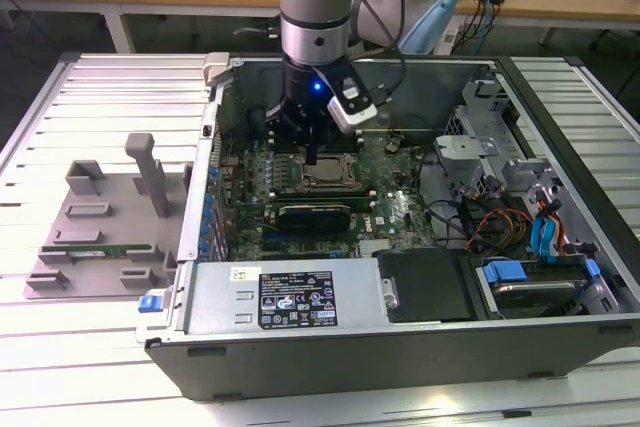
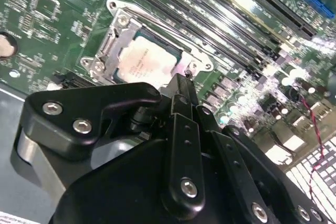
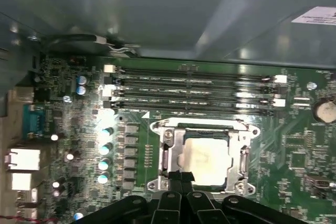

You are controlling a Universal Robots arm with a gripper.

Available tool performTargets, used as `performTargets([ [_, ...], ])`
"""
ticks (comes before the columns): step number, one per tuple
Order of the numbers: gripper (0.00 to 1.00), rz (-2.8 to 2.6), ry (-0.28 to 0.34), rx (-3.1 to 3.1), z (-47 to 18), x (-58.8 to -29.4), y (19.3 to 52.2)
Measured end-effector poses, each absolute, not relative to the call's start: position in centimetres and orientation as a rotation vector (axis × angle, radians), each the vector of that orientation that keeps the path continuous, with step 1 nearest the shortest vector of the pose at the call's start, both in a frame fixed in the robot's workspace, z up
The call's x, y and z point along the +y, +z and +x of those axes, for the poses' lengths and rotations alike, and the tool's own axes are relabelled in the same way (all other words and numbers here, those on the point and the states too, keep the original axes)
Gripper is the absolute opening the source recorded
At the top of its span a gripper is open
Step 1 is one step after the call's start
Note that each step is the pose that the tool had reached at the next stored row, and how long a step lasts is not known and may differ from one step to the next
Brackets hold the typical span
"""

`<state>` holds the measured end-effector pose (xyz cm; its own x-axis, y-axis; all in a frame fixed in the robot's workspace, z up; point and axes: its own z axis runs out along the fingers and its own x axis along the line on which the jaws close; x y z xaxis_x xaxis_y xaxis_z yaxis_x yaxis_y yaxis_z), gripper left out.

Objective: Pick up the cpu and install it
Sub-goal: 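Close the cpu cover, then install the first cpu locking lever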

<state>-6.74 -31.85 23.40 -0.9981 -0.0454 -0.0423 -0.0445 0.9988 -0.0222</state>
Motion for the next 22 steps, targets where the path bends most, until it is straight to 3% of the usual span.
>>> performTargets([
  [7, 0.11, -0.070, -0.033, 3.095, -4.6, -31.8, 23.6],
  [9, 0.11, -0.070, -0.034, 3.095, -4.6, -31.8, 25.5],
  [22, 0.11, -0.070, -0.034, 3.095, -4.6, -31.8, 25.7],
])
